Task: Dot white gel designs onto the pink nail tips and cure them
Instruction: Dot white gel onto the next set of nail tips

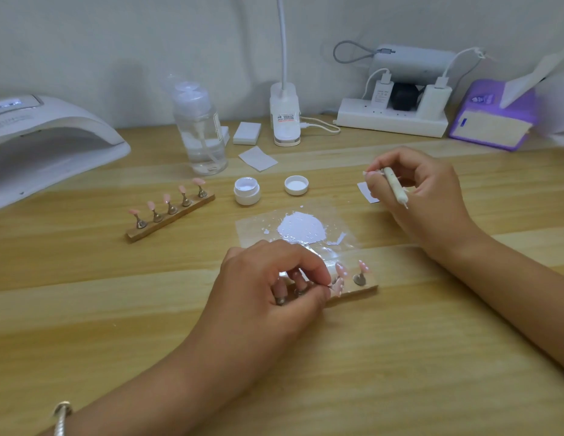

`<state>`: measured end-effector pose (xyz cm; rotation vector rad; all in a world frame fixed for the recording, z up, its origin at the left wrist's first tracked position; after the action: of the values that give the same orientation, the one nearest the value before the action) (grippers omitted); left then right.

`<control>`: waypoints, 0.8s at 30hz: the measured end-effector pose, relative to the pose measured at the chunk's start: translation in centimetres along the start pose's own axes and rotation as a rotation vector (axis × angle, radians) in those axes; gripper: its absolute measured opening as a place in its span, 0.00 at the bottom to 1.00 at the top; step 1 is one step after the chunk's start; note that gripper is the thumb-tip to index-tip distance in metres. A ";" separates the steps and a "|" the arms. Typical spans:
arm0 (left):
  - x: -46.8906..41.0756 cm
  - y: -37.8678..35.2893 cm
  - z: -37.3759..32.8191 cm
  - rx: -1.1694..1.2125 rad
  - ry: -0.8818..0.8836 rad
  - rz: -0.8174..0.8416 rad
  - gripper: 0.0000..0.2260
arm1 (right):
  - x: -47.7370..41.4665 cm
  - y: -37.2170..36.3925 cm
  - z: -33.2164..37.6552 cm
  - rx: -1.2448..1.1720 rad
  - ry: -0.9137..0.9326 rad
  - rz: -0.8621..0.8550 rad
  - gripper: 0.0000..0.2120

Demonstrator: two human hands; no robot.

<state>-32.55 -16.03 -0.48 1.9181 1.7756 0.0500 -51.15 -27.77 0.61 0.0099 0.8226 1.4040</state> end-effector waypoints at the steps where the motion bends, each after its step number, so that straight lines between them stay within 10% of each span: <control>1: 0.0 0.0 -0.2 -0.021 -0.014 -0.003 0.07 | 0.0 0.0 0.0 -0.001 0.002 -0.001 0.04; 24: -0.3 -0.8 0.5 0.061 0.020 0.068 0.04 | -0.1 -0.2 -0.2 0.013 0.023 0.003 0.06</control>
<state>-33.12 -16.47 -1.12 2.0274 1.7432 0.0395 -51.07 -27.99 0.42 0.0054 0.8510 1.4040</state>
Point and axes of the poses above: each hand's wrist, its own x-axis away from the middle knuckle, its own y-axis out of the back of the hand, z = x × y, the point moved 8 cm from there along -x, towards the middle knuckle, and after that the axes turned 10 degrees about x, right-handed, at the moved point
